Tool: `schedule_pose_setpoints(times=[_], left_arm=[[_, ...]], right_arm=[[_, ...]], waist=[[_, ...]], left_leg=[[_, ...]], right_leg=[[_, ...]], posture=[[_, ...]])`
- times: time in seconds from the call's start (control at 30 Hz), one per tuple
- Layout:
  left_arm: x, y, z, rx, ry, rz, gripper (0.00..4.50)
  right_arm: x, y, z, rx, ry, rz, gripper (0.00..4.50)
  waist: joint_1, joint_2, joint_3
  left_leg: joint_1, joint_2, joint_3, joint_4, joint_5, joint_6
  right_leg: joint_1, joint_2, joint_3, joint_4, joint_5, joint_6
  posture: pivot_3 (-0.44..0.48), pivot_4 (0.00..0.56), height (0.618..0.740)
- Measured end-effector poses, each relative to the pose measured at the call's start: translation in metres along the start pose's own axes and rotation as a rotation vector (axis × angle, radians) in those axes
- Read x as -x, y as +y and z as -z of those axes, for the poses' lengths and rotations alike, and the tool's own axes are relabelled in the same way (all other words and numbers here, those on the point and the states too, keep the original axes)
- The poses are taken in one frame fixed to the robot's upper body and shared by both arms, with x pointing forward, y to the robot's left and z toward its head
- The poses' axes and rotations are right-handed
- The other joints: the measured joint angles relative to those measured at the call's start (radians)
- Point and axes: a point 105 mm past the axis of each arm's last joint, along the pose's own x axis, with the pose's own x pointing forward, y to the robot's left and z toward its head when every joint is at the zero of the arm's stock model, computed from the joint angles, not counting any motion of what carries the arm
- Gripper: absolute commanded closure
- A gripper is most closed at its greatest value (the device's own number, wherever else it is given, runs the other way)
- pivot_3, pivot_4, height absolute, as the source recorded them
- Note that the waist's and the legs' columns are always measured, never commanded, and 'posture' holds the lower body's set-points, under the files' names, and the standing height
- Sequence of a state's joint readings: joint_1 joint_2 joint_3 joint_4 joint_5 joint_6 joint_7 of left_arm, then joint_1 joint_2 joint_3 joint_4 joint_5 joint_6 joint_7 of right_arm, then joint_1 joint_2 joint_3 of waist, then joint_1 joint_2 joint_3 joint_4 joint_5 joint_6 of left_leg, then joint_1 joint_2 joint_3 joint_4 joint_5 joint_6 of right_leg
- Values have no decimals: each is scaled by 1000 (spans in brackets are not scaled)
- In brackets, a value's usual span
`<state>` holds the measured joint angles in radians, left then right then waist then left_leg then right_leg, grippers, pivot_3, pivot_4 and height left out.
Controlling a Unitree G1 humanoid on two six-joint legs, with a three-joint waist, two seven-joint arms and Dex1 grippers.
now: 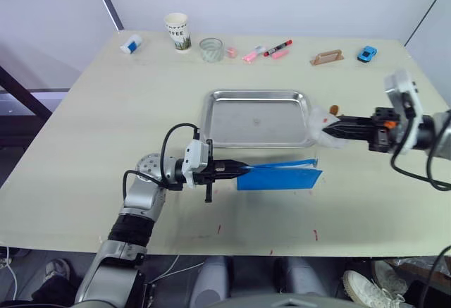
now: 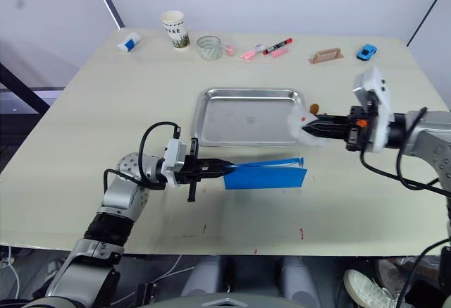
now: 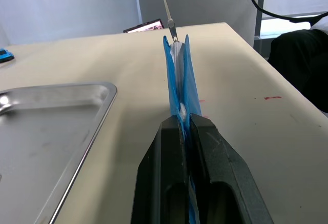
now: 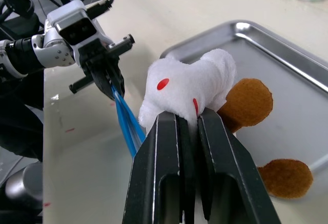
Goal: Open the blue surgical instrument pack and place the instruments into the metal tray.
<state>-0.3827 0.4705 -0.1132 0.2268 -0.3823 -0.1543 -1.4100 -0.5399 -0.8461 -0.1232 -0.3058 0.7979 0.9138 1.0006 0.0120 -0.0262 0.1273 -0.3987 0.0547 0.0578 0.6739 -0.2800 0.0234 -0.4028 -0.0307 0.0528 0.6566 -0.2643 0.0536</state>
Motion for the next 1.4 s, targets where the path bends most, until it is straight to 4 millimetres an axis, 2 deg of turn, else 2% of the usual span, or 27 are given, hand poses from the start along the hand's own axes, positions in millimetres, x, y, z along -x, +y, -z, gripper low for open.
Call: schedule_pose_setpoints(times=[0.03,0.3,0.53,0.7,0.87,1.17,1.37,1.4], left_arm=[[-1,0,0,1,1,2,4500],[0,0,1,-1,3,-9,4500],[0,0,1,-12,3,-12,4500],[0,0,1,-19,3,-16,4500],[-1,1,2,-21,2,-38,4500],[-2,1,3,-18,4,-49,4500],[-1,2,2,-19,11,-48,4500],[-1,2,2,-19,13,-51,4500]], right_arm=[[-11,3,0,9,-3,-13,4462],[-52,22,10,31,-16,-62,4462],[-78,27,17,16,-32,-56,4462],[-85,27,16,18,-52,-41,4462],[-101,34,19,-1,-71,-51,4462],[-107,33,21,11,-68,-39,4462],[-87,28,21,32,-61,-1,4462],[-77,31,20,38,-65,7,4462]], waist=[[1,0,0],[1,0,0],[0,0,0],[-1,0,0],[0,0,0],[0,0,0],[-1,0,0],[-1,0,0]], left_leg=[[0,0,0,0,0,0],[-1,0,-1,0,0,0],[-1,0,-1,0,0,0],[0,0,-1,0,0,0],[0,0,-1,0,0,0],[0,0,1,0,0,0],[0,0,2,0,0,0],[0,0,1,0,0,0]], right_leg=[[0,0,0,0,0,0],[0,0,-1,0,0,0],[0,0,-1,0,0,0],[0,0,-1,0,0,0],[0,0,-1,0,0,0],[0,0,-1,0,0,0],[0,0,-1,0,0,0],[0,0,-1,0,0,0]], posture=[[0,150,740],[0,150,740],[0,150,740],[0,150,740],[0,150,740],[0,150,740],[0,150,740],[0,150,740]])
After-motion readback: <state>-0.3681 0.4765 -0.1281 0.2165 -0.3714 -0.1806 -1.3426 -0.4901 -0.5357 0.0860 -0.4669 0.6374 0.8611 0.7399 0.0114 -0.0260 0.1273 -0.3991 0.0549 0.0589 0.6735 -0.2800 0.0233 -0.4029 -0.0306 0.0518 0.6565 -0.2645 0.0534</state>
